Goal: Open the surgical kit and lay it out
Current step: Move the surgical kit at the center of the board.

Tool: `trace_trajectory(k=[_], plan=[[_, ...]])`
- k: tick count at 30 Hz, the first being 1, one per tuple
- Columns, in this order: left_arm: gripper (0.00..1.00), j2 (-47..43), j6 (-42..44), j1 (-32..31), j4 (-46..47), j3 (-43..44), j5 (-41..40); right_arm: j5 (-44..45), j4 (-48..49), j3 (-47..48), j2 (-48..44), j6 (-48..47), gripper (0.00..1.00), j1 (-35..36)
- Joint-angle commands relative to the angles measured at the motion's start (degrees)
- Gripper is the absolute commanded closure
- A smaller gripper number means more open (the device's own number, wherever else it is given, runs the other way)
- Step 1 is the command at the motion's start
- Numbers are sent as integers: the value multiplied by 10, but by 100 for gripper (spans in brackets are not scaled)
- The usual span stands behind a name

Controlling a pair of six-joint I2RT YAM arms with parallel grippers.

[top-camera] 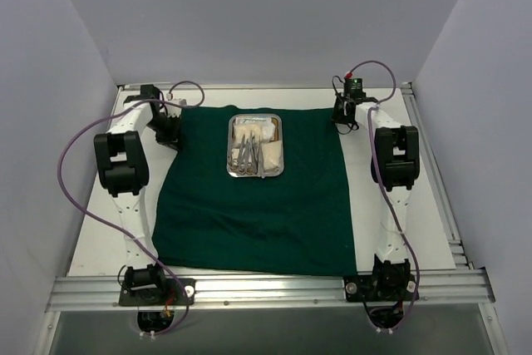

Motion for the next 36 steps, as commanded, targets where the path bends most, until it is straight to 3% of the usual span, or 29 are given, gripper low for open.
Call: trace_trajectory(k=[1,10,18,19,21,22,24,25,28,32,36], plan=[[98,51,-10,-15,22,29,5,-12,-13,63,42,11,100,-24],[98,74,-67,-25,39,97,-4,2,-12,216,134,29,100,-41],[95,63,-84,-25,36,95,-28,-4,8,232,152,30,100,-61],[85,59,-84,-25,33,95,-30,-5,9,232,149,29,95,-61],[77,44,-82,-25,27,89,-33,-8,7,232,139,19,85,-61],[71,34,-80,-25,26,86,-34,-8,5,232,134,15,72,-61],[59,3,-76,-24,25,73,-37,-5,-7,230,113,4,61,-61],[56,-10,-75,-24,26,67,-36,1,-10,218,102,2,55,-61],[53,-73,-62,-22,27,20,-26,30,-3,152,40,-8,52,-54],[53,-155,-12,-45,23,-86,-28,45,40,32,-68,-41,53,2],[53,-199,33,-85,15,-195,-60,-26,78,-42,-106,-43,57,47]])
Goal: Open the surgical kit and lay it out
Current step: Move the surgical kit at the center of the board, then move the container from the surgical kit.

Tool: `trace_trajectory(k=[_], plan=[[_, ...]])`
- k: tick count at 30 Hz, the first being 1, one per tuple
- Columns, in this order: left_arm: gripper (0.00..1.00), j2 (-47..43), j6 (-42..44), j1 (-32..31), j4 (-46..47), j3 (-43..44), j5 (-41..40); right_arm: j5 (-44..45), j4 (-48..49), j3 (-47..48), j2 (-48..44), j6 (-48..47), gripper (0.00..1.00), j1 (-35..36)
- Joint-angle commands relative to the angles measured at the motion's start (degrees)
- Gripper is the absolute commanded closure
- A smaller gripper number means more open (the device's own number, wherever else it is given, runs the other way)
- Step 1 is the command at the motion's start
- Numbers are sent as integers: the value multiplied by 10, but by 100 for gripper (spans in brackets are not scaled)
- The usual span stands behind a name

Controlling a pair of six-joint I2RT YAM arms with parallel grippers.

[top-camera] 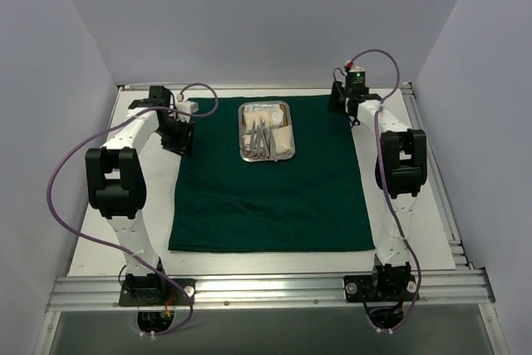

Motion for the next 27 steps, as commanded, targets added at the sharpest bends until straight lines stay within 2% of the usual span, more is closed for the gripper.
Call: trace_trajectory(k=[1,5,13,18,23,27], plan=[[53,-24,60,-37,-5,-66,-35,-66,56,-40,-57,-10,58,57],[54,-6,73,-57,10,-128,-79,-106,71,-19,-8,19,59,78],[53,-12,74,-70,36,-171,-119,-148,75,82,87,47,61,109],[53,-7,74,-72,51,-180,-129,-159,96,87,105,62,65,114],[53,2,71,-71,58,-170,-123,-162,103,89,123,71,71,114],[52,0,70,-70,48,-167,-112,-163,98,87,127,72,85,115]])
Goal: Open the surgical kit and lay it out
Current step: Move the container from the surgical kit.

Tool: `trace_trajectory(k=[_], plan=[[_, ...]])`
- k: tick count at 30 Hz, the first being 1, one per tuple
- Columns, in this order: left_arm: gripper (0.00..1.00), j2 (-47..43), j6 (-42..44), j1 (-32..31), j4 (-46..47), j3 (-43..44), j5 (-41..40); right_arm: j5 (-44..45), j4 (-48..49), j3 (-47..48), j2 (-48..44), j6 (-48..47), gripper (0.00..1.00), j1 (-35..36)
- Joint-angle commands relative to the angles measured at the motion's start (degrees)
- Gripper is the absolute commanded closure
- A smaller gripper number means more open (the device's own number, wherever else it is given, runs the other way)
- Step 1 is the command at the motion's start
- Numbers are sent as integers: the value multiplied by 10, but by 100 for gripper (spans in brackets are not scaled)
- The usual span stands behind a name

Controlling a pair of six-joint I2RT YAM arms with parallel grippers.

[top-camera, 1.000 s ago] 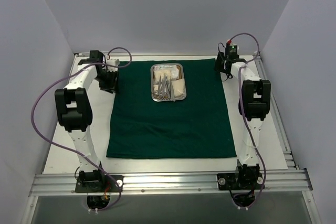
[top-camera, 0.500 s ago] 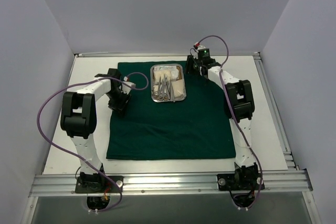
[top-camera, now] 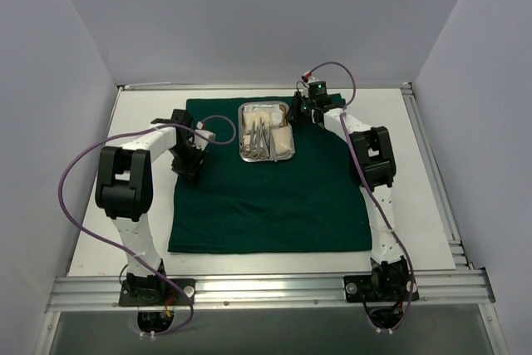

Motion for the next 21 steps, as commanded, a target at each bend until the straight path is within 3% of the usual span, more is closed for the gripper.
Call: trace_trajectory(k=[1,7,13,21], plan=[[52,9,16,9,5,-8,-10,-7,-6,17,3,-4,91,2],[45,-30,30,14,-3,-22,-19,-3,-33,-20,-49,-45,100,-4],[45,10,34,29,19,-25,-19,-20,-93,-123,-136,-115,100,-29],[45,20,36,33,27,-7,4,-55,-97,-272,-237,-140,100,-76]])
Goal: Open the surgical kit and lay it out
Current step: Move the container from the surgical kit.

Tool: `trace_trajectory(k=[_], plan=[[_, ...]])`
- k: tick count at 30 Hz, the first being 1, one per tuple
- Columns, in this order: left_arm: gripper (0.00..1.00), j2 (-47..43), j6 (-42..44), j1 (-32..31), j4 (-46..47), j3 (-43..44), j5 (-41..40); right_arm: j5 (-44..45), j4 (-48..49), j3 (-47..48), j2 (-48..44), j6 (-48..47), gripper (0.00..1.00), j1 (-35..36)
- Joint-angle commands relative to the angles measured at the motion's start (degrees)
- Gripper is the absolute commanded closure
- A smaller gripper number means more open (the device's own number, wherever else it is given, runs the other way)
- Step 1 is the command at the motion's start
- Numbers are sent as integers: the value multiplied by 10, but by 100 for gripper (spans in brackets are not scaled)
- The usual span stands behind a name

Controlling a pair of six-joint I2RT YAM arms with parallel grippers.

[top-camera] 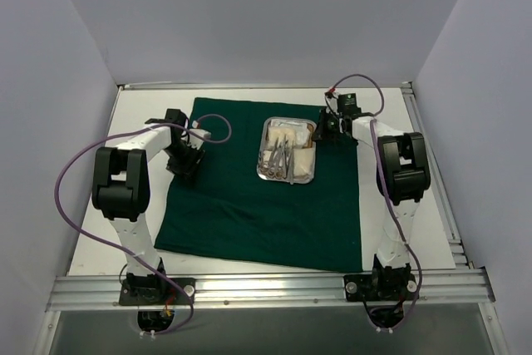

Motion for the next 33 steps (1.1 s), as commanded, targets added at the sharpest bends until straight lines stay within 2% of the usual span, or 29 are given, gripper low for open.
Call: trace_trajectory(k=[1,7,12,18,24,28,33], plan=[[44,26,20,12,20,5,3,-17,-43,-37,-57,-55,100,-22],[44,2,31,12,-7,41,48,-20,-85,-51,-84,-88,100,-43],[41,6,11,19,-21,117,86,-27,-122,-57,-106,-113,100,-51],[31,59,-50,26,17,208,75,-33,-159,-72,-117,-136,100,-59],[29,140,-96,32,34,280,48,-34,-145,-101,-129,-121,99,-90],[29,184,-115,31,27,318,41,-31,-148,-83,-118,-121,99,-123],[31,207,-128,28,26,331,57,-8,-177,-38,-86,-137,99,-128]])
